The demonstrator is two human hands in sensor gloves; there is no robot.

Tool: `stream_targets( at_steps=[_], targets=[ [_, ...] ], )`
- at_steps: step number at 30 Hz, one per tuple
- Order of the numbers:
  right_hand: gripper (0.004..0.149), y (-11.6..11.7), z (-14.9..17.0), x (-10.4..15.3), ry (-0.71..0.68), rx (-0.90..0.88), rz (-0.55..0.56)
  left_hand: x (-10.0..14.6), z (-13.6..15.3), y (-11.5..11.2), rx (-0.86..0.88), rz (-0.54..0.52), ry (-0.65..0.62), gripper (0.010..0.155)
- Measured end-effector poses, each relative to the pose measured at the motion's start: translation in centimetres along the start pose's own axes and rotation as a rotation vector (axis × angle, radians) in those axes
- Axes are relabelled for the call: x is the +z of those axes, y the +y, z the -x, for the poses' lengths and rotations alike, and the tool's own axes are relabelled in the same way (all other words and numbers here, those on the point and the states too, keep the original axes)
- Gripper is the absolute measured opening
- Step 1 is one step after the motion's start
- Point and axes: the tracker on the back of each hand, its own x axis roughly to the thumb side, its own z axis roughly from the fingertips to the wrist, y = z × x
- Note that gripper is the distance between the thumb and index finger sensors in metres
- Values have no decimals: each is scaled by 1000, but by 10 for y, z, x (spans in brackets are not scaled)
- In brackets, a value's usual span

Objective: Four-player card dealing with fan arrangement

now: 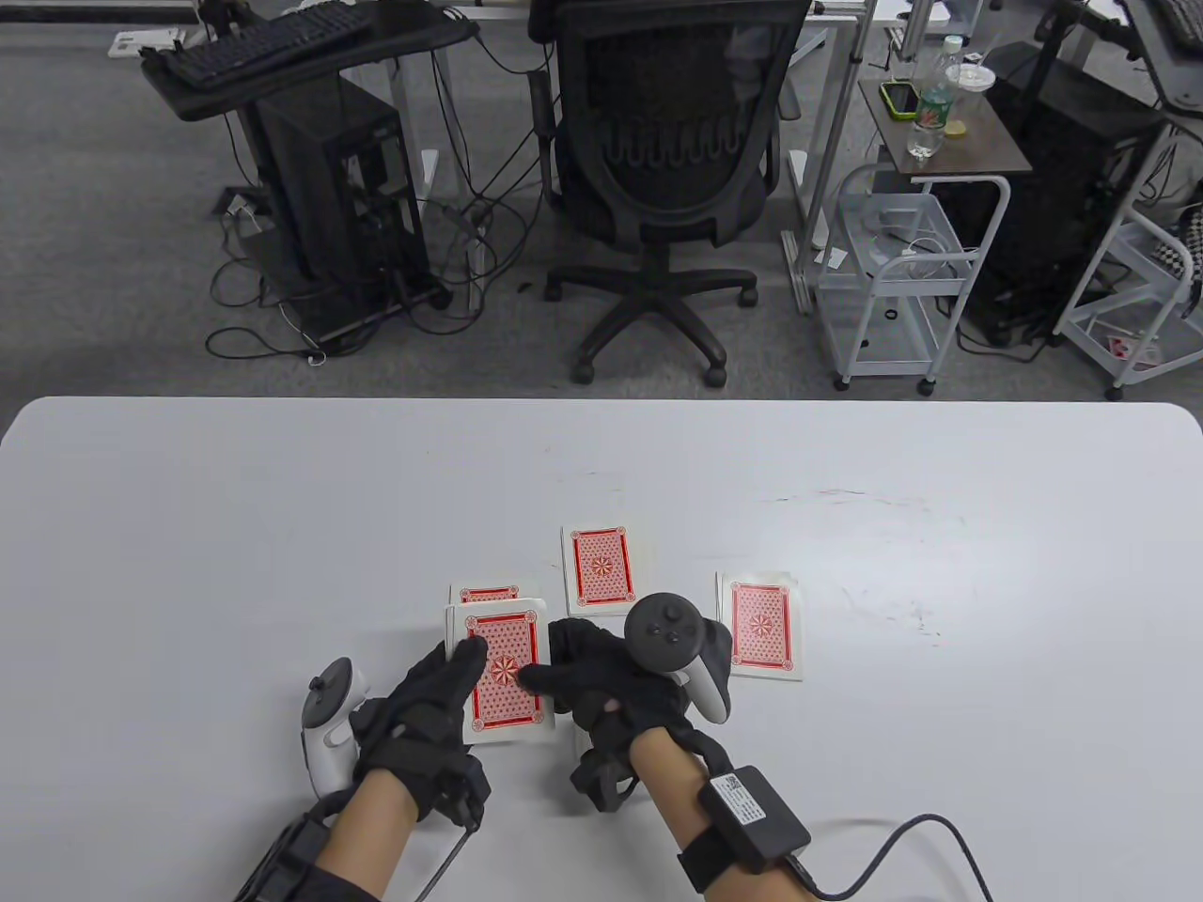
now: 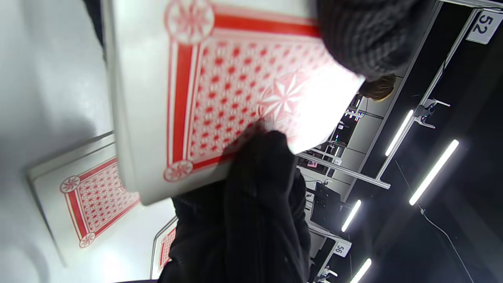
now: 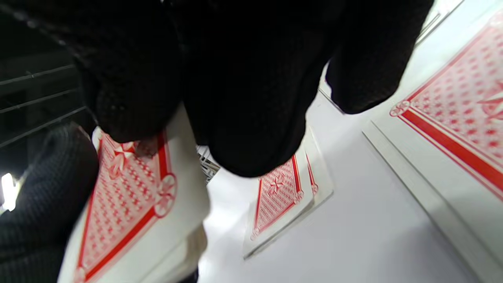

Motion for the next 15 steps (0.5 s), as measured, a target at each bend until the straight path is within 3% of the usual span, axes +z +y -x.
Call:
stream_targets(
  at_steps=[2, 8, 12, 15],
  targets=[
    [57, -4, 3, 0, 3, -53, -20, 0, -1, 0, 29, 29, 7, 51],
    [64, -35, 14, 4, 45, -94, -44, 3, -6, 14, 30, -33, -9, 50],
    [72, -52, 26, 9, 144, 83, -57, 2, -6, 27, 23, -75, 10, 50],
    [74, -46, 32, 10, 232, 313, -72, 2, -6, 30, 27, -91, 7, 50]
  ],
)
